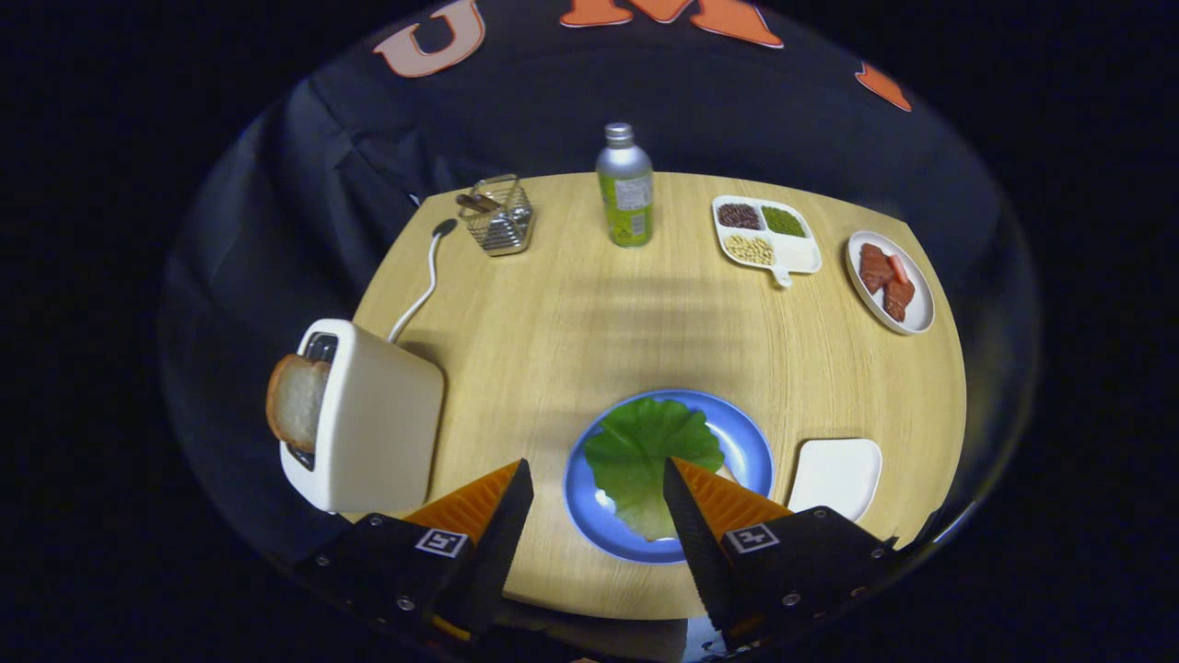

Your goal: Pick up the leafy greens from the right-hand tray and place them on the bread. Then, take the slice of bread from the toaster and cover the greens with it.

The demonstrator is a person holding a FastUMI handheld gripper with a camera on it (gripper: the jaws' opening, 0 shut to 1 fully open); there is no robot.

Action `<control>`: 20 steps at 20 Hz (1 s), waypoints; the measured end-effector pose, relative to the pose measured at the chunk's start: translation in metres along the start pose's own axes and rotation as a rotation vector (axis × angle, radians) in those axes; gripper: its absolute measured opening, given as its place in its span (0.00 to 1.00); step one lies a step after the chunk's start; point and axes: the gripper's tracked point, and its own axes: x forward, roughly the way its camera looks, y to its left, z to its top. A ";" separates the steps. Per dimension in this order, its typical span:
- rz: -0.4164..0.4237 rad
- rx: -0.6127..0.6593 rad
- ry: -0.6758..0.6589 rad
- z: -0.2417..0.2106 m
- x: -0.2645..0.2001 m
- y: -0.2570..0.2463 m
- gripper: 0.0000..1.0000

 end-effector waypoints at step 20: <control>0.252 -0.119 0.157 0.037 0.008 0.229 0.81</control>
